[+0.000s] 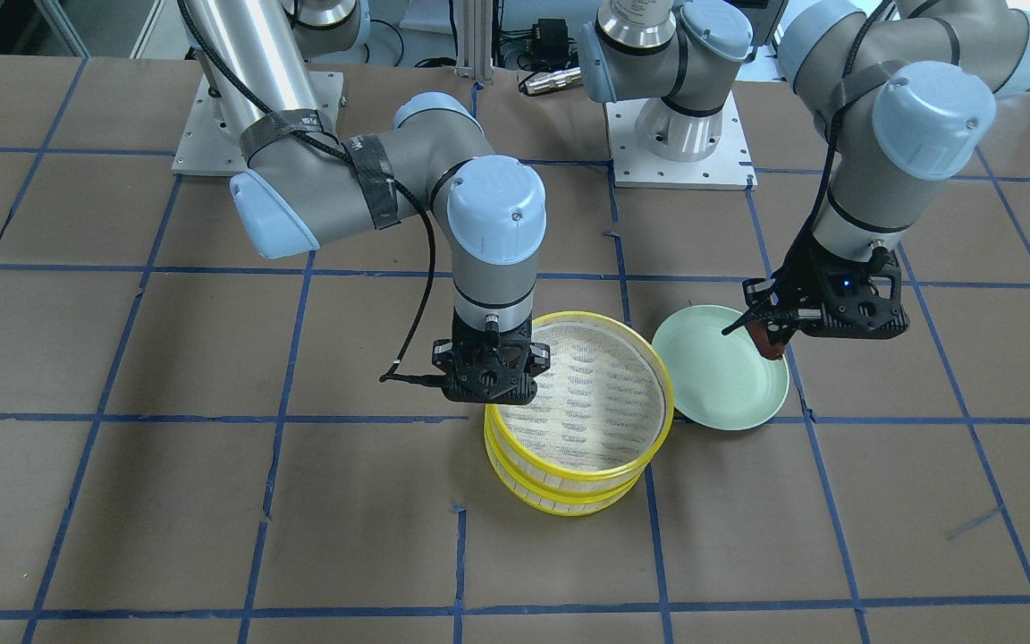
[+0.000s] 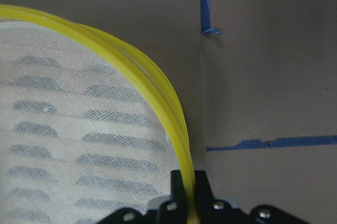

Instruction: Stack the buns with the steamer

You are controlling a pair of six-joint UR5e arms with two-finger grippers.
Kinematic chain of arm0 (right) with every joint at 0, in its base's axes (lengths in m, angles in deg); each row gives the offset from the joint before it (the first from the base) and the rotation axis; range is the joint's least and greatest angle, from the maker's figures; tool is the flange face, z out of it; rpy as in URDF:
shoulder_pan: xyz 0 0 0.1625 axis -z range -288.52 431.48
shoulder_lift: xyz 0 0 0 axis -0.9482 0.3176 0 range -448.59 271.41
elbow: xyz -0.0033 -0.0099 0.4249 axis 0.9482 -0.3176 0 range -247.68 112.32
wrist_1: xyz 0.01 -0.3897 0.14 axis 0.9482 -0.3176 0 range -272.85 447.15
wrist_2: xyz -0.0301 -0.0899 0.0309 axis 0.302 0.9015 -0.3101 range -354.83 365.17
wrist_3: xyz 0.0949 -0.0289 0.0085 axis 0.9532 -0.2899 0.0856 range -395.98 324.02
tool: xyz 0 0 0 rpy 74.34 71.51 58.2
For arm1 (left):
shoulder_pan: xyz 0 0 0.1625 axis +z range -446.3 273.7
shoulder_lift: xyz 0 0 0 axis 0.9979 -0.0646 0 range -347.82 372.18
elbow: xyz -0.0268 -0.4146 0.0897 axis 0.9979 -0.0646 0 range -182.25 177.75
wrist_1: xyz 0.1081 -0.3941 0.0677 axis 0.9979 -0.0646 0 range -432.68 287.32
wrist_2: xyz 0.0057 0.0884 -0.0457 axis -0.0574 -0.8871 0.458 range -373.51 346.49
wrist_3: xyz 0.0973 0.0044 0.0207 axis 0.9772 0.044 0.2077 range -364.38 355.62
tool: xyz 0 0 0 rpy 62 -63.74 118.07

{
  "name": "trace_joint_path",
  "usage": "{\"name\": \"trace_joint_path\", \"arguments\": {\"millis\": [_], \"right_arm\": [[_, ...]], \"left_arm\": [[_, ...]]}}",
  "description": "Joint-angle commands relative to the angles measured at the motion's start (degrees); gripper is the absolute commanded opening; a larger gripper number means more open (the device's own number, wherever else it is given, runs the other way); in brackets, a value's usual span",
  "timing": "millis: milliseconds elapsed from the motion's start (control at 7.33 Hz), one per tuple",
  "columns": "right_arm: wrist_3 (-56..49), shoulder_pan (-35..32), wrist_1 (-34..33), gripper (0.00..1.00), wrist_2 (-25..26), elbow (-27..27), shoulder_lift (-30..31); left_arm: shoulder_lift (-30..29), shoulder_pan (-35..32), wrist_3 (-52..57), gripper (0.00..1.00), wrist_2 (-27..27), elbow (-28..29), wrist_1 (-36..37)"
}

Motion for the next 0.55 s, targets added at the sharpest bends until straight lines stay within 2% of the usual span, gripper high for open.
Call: {"name": "trace_joint_path", "arguments": {"millis": [0, 136, 273, 409], "right_arm": [[0.04, 0.00, -0.90, 0.12, -0.05, 0.04, -0.65], [-0.04, 0.09, -0.99, 0.14, -0.05, 0.04, -0.65], [-0.13, 0.00, -0.90, 0.26, 0.03, 0.04, -0.74], [-0.57, 0.09, -0.90, 0.26, 0.03, -0.05, -0.74]], "left_arm": [[1.80, -2.87, -0.04, 0.02, 0.99, 0.68, -0.13], [1.99, -3.06, 0.04, 0.02, 1.25, 0.85, 0.04], [1.90, -3.15, 0.22, 0.02, 3.08, 0.86, 0.82], [1.81, -3.15, 0.22, 0.02, 4.67, 0.86, 1.44]]}}
